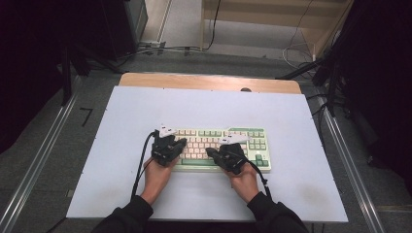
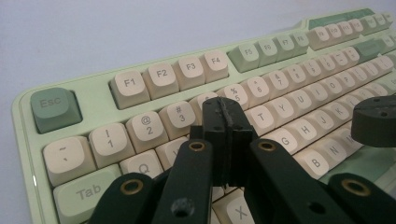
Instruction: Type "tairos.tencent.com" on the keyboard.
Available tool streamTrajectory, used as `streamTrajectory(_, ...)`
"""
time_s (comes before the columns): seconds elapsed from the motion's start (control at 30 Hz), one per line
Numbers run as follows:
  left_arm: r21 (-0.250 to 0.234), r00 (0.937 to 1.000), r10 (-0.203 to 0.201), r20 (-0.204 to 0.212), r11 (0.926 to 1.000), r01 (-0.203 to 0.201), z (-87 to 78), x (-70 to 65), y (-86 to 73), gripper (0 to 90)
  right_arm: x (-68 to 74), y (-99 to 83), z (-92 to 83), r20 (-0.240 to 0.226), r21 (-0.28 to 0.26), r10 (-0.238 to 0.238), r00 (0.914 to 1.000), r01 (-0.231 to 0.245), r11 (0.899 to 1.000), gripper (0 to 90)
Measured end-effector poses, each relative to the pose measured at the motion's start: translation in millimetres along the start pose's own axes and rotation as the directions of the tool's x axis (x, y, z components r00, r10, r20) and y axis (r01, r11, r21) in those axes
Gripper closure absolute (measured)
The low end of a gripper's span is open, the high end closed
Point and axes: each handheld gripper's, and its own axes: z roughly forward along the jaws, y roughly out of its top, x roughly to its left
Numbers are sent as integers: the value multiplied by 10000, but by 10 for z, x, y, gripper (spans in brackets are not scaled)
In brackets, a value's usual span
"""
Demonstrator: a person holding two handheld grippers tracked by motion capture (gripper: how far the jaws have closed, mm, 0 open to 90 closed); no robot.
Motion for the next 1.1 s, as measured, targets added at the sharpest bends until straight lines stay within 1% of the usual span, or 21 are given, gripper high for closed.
streamTrajectory(0.6, 76, 10000, -57, 47, 10000, 56, 19, -8, -5, 900, 0, 0, 0, -5, 9, -5, 10000, 5, 10000, 873)
streamTrajectory(0.63, 92, 10000, -38, 42, 10000, 38, 20, -7, -5, 900, 1, 0, 1, -12, 2, 15, 10000, -15, 10000, 873)
streamTrajectory(0.7, 272, 10000, -41, 27, 9996, 40, 35, 3, -10, 900, 3, -1, 4, -4, 10, 6, 10000, -6, 10000, 873)
streamTrajectory(0.77, 237, 9999, -116, 43, 9997, 115, 33, 12, -7, 900, 6, -2, 4, -12, 17, 3, 10000, -3, 10000, 873)
streamTrajectory(0.87, 184, 10000, -76, 55, 9998, 75, 25, 5, -8, 900, 5, -1, 2, -10, 7, 11, 10000, -11, 10000, 873)
streamTrajectory(1.1, -247, 9998, -93, 157, 9996, 96, -46, -15, 13, 900, -1, -1, 2, -20, 2, 22, 10000, -22, 10000, 873)
